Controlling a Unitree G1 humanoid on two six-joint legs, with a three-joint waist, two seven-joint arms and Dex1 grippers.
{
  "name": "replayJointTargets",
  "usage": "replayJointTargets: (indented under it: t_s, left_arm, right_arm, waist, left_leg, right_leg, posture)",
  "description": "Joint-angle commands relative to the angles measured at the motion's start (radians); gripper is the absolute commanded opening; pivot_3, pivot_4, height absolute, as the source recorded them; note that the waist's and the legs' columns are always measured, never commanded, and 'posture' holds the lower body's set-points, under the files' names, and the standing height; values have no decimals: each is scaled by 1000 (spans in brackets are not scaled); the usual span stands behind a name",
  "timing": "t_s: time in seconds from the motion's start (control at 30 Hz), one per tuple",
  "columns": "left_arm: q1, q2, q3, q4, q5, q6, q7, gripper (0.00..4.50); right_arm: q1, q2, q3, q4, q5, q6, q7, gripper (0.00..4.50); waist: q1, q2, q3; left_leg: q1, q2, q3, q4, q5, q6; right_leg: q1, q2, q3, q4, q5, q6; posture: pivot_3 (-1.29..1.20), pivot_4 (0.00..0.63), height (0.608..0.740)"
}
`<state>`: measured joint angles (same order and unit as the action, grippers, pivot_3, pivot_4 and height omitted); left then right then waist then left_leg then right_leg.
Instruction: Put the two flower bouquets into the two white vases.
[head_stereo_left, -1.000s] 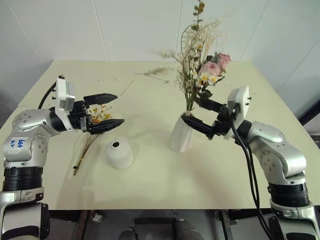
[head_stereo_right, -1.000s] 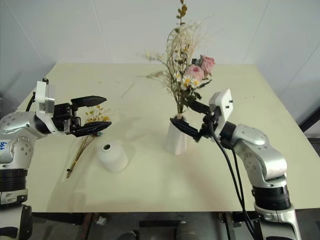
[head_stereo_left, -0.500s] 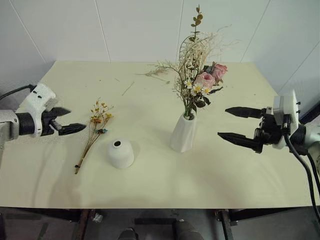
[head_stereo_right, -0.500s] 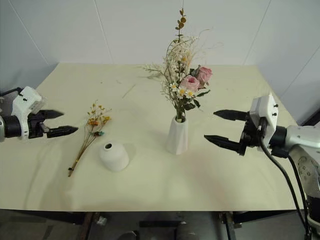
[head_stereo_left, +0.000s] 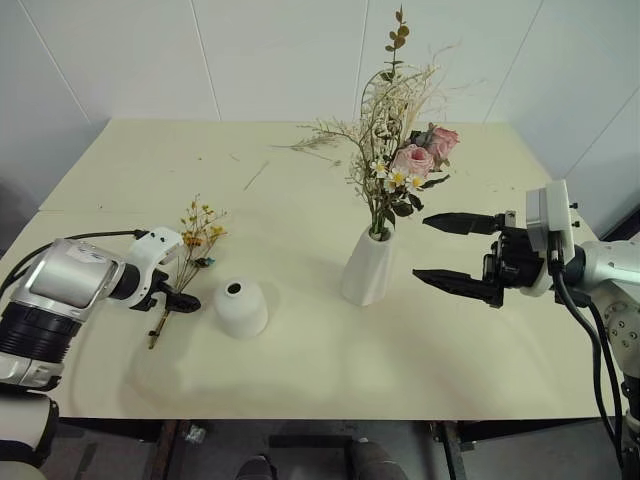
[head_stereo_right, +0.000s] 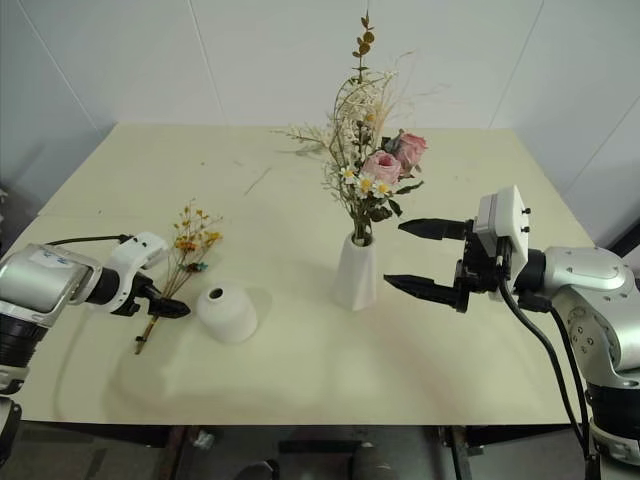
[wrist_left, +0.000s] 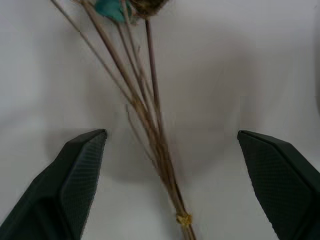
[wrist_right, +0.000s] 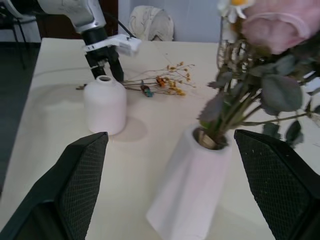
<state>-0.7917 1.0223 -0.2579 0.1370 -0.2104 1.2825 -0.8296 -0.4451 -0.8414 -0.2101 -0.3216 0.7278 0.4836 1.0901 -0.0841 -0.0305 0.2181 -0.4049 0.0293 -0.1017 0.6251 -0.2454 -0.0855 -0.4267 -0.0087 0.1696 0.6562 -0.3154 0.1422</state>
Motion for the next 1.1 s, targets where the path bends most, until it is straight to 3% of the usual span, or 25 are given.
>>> replayJointTargets:
  t_s: [0.03, 0.37, 0.5, 0.7, 0.77, 0.9, 0.97, 1.1]
  left_arm:
    - [8, 9, -47, -48, 27, 31, 18, 4500]
    - [-3, 5, -65, 27, 66, -28, 38, 4500]
    - [-8, -1, -58, 66, 73, -52, 41, 3663]
    - [-3, -19, -27, 114, 66, -68, 49, 1832]
    - [4, -24, -12, 129, 63, -81, 55, 1217]
    - [10, -37, 28, 168, 63, -111, 75, 22]
    - [16, -38, 45, 183, 63, -121, 80, 22]
    - [33, -48, 98, 192, 51, -157, 89, 22]
  right_arm:
    - [37, 9, -46, -71, 34, 3, -30, 4269]
    - [102, 16, -75, -143, 80, 23, -95, 4269]
    - [118, 7, -86, -151, 87, 21, -101, 4308]
    - [114, -1, -85, -145, 85, 17, -104, 4308]
    - [111, -3, -86, -143, 84, 18, -102, 4308]
    - [103, -8, -86, -130, 78, 15, -94, 4308]
    - [99, -10, -87, -121, 76, 13, -89, 4308]
    - [93, -15, -85, -105, 70, 6, -79, 4308]
  waist:
    - [2, 0, 0]
    - [2, 0, 0]
    - [2, 0, 0]
    - [-6, 0, 0]
    - [-7, 0, 0]
    - [-3, 0, 0]
    - [-2, 0, 0]
    - [-2, 0, 0]
  left_leg:
    - [0, 0, 0, 1, 0, 0]
    - [3, -1, 0, 4, 0, 0]
    - [4, -1, 0, 5, 1, 1]
    - [17, 0, 0, 3, 2, 3]
    - [17, 0, 1, 3, 2, 3]
    - [17, 0, 2, 3, 2, 3]
    - [17, 0, 2, 2, 2, 3]
    - [17, 0, 2, 1, 2, 3]
  right_leg:
    - [0, 0, 0, 1, 0, 0]
    - [4, 0, 0, 1, 1, 1]
    - [5, 0, 0, 1, 1, 0]
    - [17, 1, 1, -2, 0, -3]
    - [17, 1, 2, -4, -7, -16]
    - [17, 1, 3, -3, -5, -12]
    - [17, 1, 3, -3, 1, 0]
    - [17, 1, 3, -4, 1, 0]
  posture:
    - [0, 150, 740]
    - [0, 150, 740]
    - [0, 150, 740]
    - [0, 150, 740]
    - [0, 150, 740]
    - [0, 150, 740]
    - [0, 150, 740]
    - [0, 150, 740]
